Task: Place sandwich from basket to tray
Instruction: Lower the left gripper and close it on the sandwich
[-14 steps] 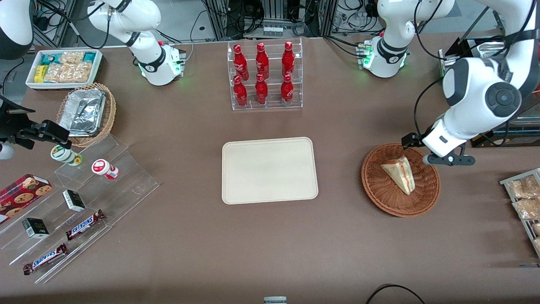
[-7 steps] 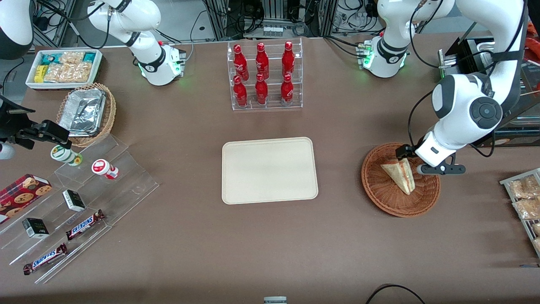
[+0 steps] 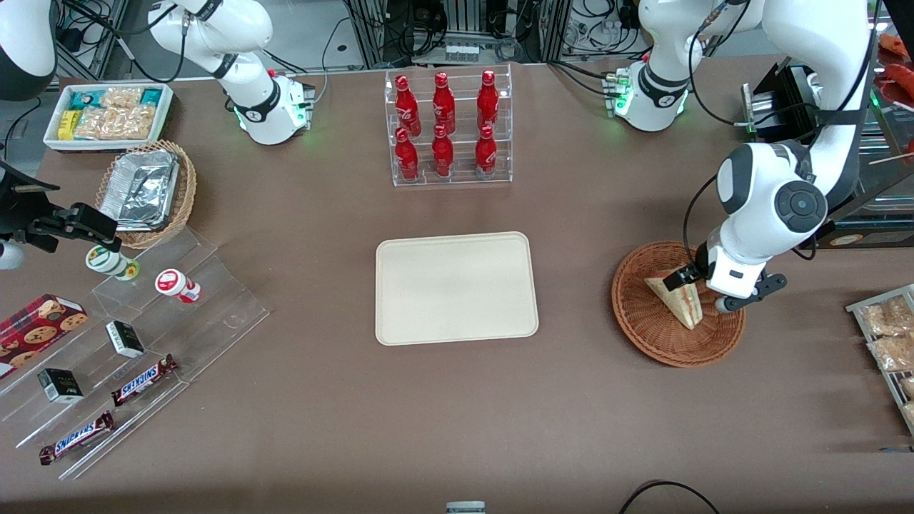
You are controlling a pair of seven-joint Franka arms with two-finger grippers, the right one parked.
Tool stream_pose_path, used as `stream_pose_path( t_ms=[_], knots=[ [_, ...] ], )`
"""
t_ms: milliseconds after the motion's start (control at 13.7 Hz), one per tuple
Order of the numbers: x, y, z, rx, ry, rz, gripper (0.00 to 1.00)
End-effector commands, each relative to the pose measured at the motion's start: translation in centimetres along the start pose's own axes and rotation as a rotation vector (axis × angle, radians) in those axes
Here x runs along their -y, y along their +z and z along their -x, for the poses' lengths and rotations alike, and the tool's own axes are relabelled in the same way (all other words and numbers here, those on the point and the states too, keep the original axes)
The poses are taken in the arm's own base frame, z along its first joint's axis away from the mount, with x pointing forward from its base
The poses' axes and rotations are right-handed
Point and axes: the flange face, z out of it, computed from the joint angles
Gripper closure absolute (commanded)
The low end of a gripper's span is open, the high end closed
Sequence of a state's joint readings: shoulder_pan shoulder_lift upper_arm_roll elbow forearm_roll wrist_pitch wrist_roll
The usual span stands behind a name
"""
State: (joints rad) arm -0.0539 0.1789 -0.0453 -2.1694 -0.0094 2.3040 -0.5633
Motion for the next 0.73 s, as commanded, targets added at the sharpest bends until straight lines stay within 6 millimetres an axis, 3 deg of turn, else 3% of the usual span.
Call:
stream_pose_path(
  t_ms=[0, 291, 656],
  knots=[
    [0.0, 0.3, 0.4, -0.027, -0.074, 0.014, 0.00],
    [0.2, 1.2, 0.7, -0.047, -0.093, 0.028, 0.00],
    [0.5, 4.3, 1.0, -0.044, -0.112, 0.028, 0.00]
  ],
)
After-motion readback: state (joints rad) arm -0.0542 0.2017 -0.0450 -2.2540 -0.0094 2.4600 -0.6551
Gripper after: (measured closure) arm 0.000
